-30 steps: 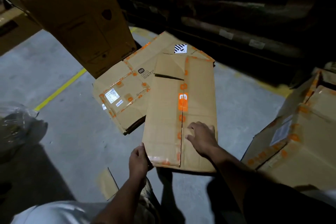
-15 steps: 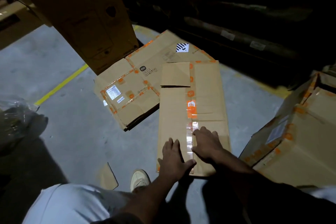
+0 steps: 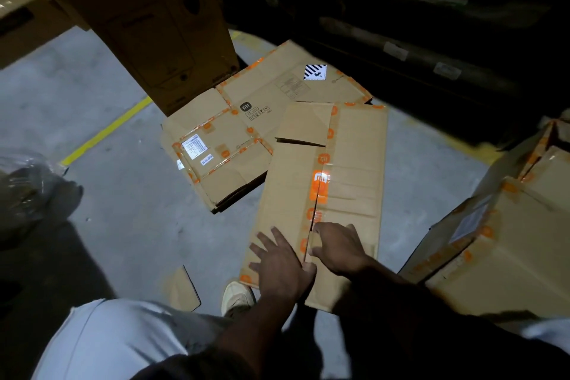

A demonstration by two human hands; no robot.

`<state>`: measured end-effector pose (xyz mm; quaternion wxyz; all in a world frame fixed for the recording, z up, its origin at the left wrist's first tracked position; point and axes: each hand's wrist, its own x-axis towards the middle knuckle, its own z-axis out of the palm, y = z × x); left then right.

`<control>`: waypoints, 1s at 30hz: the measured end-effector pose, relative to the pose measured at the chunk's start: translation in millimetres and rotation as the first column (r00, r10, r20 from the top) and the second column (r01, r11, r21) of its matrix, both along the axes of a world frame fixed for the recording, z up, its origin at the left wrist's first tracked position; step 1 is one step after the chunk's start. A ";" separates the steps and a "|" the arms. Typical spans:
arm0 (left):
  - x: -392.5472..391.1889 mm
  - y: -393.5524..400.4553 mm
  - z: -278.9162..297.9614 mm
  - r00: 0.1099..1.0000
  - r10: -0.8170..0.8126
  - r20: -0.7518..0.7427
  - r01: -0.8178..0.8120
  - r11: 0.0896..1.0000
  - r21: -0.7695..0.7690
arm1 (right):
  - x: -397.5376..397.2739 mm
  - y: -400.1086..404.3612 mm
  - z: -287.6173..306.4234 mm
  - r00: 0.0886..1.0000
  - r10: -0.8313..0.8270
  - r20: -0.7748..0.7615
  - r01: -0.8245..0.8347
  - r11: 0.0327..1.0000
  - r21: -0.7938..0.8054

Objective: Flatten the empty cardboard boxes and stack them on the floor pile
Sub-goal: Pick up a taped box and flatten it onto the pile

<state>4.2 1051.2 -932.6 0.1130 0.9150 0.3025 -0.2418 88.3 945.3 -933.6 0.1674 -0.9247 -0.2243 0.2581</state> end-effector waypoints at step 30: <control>90.8 140.2 103.2 0.935 0.187 0.302 -0.134 0.973 -0.188 | -17.9 3.9 120.0 0.872 0.073 0.483 -0.207 0.950 0.231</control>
